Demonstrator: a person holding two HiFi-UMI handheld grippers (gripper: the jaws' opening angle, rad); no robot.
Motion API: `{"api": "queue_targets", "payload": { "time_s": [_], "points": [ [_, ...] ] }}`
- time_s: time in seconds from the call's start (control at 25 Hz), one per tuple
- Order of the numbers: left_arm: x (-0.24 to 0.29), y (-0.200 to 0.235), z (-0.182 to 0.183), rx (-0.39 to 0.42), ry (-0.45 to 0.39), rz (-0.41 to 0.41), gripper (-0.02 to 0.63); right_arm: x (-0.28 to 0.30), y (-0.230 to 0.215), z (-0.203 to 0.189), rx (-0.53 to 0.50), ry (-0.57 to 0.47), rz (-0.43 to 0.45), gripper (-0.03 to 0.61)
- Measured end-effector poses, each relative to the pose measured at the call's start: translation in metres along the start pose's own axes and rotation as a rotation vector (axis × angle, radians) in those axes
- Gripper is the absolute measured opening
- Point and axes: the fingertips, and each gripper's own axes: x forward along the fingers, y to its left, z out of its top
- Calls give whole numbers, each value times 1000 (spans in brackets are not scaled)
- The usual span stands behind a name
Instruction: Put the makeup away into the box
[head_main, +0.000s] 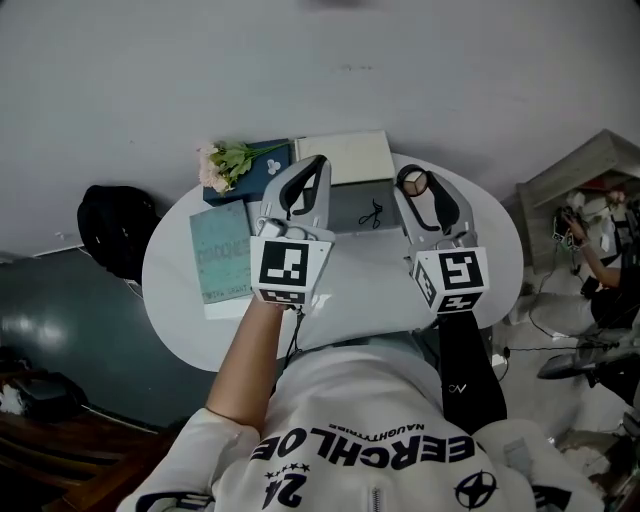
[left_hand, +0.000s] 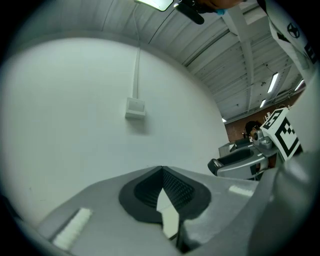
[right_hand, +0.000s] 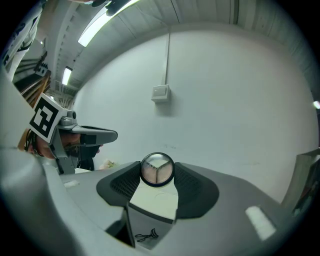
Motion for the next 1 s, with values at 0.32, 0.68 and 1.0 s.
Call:
{"api": "queue_targets", "payload": {
  "time_s": [0.32,0.68,1.0],
  "points": [
    [-23,36,-8,-4,11,66,0,23,40,2,-14,3,73,242],
    [-33,51,-17,-6,19,83,0,49,74,-27,-52,113,159,242],
    [-49,71,-30,-18,40,132,0,82,123,-92,-56,299,285,242]
  ]
}}
